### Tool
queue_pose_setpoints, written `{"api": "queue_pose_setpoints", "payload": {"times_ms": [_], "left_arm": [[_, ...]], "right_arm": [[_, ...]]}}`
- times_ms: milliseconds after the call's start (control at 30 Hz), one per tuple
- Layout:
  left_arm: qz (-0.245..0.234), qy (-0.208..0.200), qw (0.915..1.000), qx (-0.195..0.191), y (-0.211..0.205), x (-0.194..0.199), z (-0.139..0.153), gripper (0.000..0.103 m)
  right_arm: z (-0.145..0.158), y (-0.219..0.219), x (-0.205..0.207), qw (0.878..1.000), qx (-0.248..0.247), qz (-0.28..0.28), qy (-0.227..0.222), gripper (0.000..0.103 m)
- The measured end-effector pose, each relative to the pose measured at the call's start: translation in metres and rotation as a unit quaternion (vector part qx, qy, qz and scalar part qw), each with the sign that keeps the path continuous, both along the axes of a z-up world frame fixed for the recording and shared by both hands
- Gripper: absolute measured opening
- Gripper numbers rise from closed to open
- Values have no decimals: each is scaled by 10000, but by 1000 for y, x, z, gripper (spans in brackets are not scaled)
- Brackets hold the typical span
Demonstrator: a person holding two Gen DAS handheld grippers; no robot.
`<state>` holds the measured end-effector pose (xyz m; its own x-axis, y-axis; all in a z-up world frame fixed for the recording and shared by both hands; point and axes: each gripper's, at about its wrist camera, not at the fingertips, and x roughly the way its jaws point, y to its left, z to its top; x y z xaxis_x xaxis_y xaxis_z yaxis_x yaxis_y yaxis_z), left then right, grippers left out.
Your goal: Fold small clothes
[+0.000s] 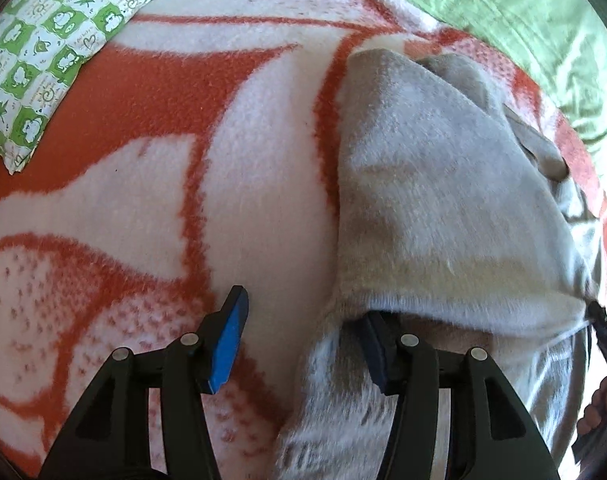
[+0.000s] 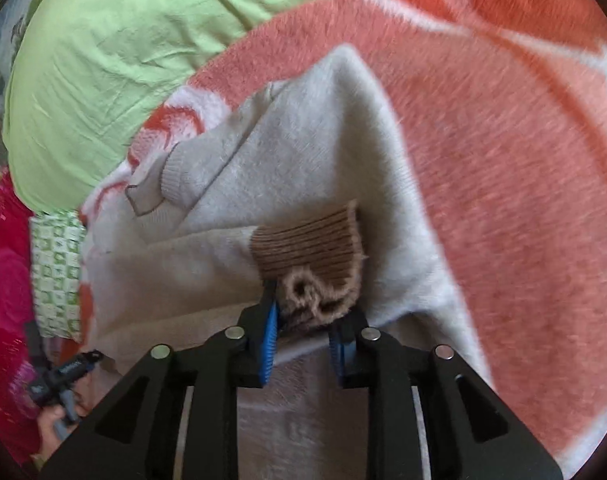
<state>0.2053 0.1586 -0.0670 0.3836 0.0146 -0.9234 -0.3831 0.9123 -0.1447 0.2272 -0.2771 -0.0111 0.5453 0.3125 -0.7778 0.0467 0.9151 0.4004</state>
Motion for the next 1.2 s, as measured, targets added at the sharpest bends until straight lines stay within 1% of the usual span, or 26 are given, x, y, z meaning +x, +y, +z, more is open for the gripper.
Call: {"api": "queue_pose_setpoints", "payload": {"times_ms": [100,133,167,233,267,300,333,367,400,500,633,733,800,833,900,967,1000,1067,1167,1200], "left_arm": [[-159,62,9998,110,2,-21,6,54],[-185,62,9998,80,5,-28,9,54],[-187,35,9998,28,8,-34,13,54],[-161,-80,9998,11,12,-42,24,54],[-149,-154,9998,6,15,-41,31,55],[-138,-193,9997,-8,17,-41,35,55],[-109,-229,9997,-35,20,-39,40,56],[-50,-246,9997,-46,24,-34,43,56],[-30,-246,9997,-52,25,-22,46,57],[-24,-279,9996,-79,28,6,49,62],[11,-234,9993,-280,33,34,41,62],[60,-228,9987,-453,31,55,34,65],[63,-174,9987,-467,27,63,25,65],[68,-132,9990,-430,24,63,22,65],[102,-6,9998,-166,17,69,12,65],[81,106,9995,291,11,69,4,63],[35,112,9990,426,9,68,2,63],[-15,99,9983,579,10,63,4,63],[37,127,9969,773,17,55,8,62],[73,169,9967,794,20,52,9,58]], "right_arm": [[16,-3,-7,9988,-475,-20,-109,30],[22,-5,-8,9977,-659,-37,-135,30],[28,-6,-9,9968,-770,-56,-199,30],[43,-8,-9,9957,-820,-38,-429,30],[48,-7,-7,9956,-790,-23,-511,33],[54,-8,-3,9957,-729,-17,-575,43],[57,-9,4,9959,-654,-36,-619,50],[61,-10,13,9958,-621,-66,-668,63],[62,-10,21,9954,-627,-78,-714,67],[61,-9,58,9947,-723,-41,-729,67],[54,-20,96,9955,-735,-92,-591,68],[48,-25,107,9962,-740,-143,-434,68],[47,-24,102,9977,-506,-58,-453,68],[47,-23,95,9983,-295,0,-494,68],[42,-18,82,9988,-42,101,-483,68],[34,-12,68,9990,128,227,-376,68],[30,-8,62,9990,176,270,-318,68],[23,-3,50,9990,216,325,-199,68],[22,-1,30,9990,352,236,-162,68],[23,-2,23,9989,385,202,-160,68]]}}
